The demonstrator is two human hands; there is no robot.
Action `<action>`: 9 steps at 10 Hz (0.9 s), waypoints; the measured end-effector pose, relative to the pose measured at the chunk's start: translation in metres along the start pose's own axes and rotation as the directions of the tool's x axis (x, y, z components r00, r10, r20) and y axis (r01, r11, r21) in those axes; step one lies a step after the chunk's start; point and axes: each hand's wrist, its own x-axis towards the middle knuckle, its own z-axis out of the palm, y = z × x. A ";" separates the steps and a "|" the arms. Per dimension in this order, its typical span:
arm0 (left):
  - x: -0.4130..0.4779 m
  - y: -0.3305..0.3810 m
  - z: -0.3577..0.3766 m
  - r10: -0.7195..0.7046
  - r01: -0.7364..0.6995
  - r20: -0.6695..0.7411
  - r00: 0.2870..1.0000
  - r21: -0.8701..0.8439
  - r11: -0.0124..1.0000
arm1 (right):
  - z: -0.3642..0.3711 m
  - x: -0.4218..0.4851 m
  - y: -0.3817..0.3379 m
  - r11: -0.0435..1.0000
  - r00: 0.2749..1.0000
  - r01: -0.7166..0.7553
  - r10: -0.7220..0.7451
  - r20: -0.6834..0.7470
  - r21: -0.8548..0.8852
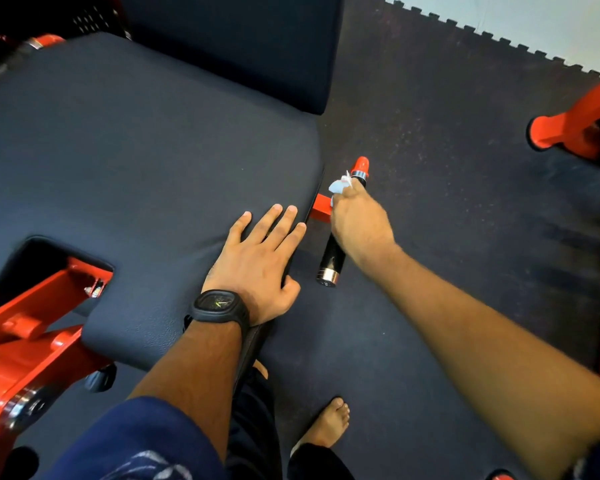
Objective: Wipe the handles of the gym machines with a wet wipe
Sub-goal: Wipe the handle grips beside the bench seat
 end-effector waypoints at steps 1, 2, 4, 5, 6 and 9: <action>-0.001 0.000 0.000 -0.002 0.002 -0.006 1.000 0.000 1.000 | 0.006 -0.014 -0.015 0.996 0.999 -0.033 0.030 0.030 0.085; 0.000 -0.001 0.000 0.001 -0.001 0.004 1.000 0.005 1.000 | 0.007 -0.015 0.000 0.901 0.985 -0.166 0.134 0.106 0.401; 0.000 0.000 -0.001 -0.002 0.002 0.002 1.000 0.010 1.000 | 0.010 -0.026 -0.015 0.872 0.902 -0.331 0.404 -0.149 0.361; 0.000 0.000 0.001 0.002 -0.001 -0.015 1.000 0.012 1.000 | -0.008 0.002 -0.012 0.452 0.782 -0.438 0.618 0.082 0.777; 0.000 0.000 0.001 0.002 -0.001 -0.029 1.000 0.022 1.000 | -0.011 -0.009 -0.021 0.511 0.783 -0.429 0.622 0.025 0.744; 0.000 0.000 0.001 0.000 0.000 -0.037 0.999 0.016 1.000 | 0.011 -0.022 -0.025 0.498 0.733 -0.409 0.678 -0.050 0.764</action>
